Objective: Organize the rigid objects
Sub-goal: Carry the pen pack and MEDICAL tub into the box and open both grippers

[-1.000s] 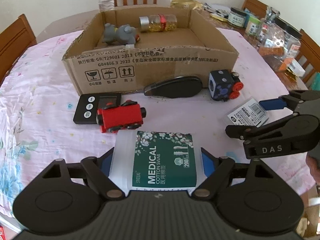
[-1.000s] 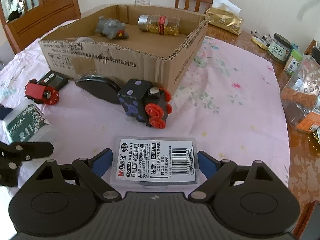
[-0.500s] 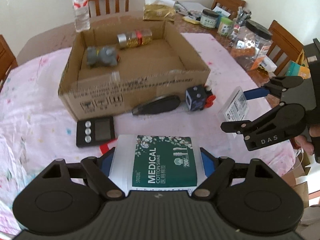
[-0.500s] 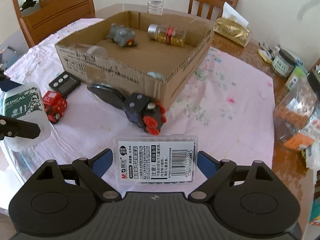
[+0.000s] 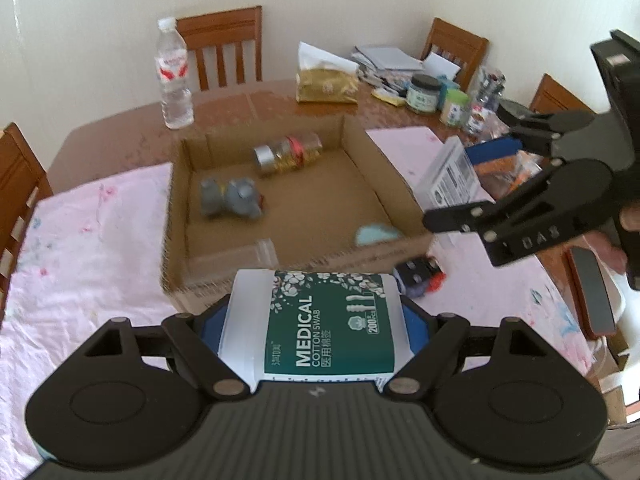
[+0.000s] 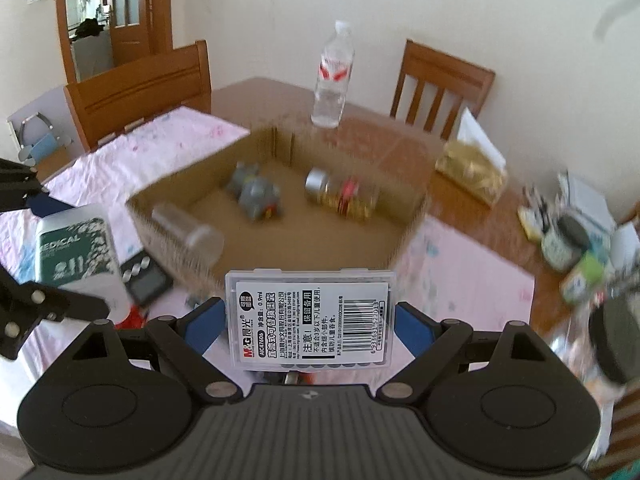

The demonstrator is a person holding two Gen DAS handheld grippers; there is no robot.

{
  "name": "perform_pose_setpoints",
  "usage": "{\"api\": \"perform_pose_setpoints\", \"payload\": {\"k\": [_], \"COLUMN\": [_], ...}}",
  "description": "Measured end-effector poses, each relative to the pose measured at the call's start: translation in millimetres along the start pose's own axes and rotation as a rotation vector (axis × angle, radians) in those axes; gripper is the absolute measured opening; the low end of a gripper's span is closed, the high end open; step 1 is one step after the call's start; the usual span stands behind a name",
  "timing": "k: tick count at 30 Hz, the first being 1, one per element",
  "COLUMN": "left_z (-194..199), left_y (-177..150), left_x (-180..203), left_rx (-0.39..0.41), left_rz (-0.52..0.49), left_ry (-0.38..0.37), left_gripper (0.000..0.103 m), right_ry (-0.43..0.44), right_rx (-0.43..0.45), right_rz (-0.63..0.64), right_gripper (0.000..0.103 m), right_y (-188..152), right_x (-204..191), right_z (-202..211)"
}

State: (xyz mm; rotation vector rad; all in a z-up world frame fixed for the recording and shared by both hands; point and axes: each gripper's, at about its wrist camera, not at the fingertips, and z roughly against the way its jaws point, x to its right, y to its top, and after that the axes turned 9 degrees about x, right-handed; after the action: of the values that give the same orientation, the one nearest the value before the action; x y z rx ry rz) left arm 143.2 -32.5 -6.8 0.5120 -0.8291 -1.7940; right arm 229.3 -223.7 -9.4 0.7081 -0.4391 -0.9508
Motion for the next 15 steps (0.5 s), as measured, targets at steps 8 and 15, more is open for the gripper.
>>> {"api": "perform_pose_setpoints", "payload": {"k": [8,15], "left_z": [-1.7,-8.4], "left_y": [16.8,29.8], "left_x": [-21.7,-36.0], "left_rx": [0.026,0.043], "left_rz": [-0.001,0.002], "left_ry": [0.044,0.068], "left_gripper": [0.083,0.083], "right_ry": [0.027,-0.01], "right_rx": [-0.006,-0.009], "right_rz": [0.028,0.0], "right_gripper": [0.093,0.103], "right_y": [35.8,52.0], "right_x": [5.0,13.0], "right_z": [-47.9,-86.8]}}
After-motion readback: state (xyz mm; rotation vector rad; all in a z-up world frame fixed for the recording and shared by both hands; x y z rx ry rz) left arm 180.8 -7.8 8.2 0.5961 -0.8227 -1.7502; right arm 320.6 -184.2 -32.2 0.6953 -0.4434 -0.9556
